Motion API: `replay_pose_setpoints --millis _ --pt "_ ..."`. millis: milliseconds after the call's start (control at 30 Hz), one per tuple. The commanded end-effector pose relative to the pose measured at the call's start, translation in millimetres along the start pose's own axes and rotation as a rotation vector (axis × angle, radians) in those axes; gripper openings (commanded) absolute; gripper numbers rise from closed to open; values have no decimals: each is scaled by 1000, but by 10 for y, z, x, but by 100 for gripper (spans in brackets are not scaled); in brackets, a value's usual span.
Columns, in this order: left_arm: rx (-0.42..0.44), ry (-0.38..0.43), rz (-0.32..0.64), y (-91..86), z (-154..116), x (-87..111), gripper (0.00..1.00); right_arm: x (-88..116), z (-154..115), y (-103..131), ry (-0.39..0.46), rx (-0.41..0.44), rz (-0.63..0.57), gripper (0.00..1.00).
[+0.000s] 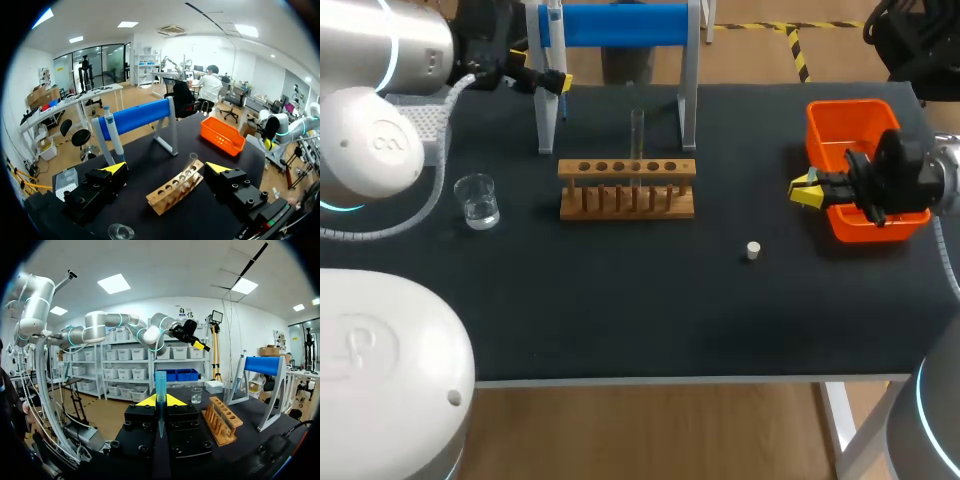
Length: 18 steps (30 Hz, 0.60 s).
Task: Invert the test tube, pick up the pipette, mount the tip to pipette, aspirate from beaker and dispense into the tube, eject the tip, return the pipette, and cap with the stopper.
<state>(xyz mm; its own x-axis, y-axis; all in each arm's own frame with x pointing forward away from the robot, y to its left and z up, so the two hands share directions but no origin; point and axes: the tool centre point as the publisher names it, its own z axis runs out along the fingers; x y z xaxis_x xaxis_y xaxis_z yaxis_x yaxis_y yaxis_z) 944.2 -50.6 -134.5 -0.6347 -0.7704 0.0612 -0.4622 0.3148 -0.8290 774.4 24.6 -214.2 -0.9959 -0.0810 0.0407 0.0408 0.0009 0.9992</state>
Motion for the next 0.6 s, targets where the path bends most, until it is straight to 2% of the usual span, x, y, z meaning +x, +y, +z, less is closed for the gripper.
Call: replay_pose_setpoints --millis 33,533,600 --pt "-15 -71 -2 -35 53 26 100 11 -3 7 -2 2 0 0" --pt "-15 -71 -2 -35 53 26 100 11 -3 7 -2 2 0 0" --pt "0 -80 4 -36 129 13 100 11 -3 7 -2 2 0 0"
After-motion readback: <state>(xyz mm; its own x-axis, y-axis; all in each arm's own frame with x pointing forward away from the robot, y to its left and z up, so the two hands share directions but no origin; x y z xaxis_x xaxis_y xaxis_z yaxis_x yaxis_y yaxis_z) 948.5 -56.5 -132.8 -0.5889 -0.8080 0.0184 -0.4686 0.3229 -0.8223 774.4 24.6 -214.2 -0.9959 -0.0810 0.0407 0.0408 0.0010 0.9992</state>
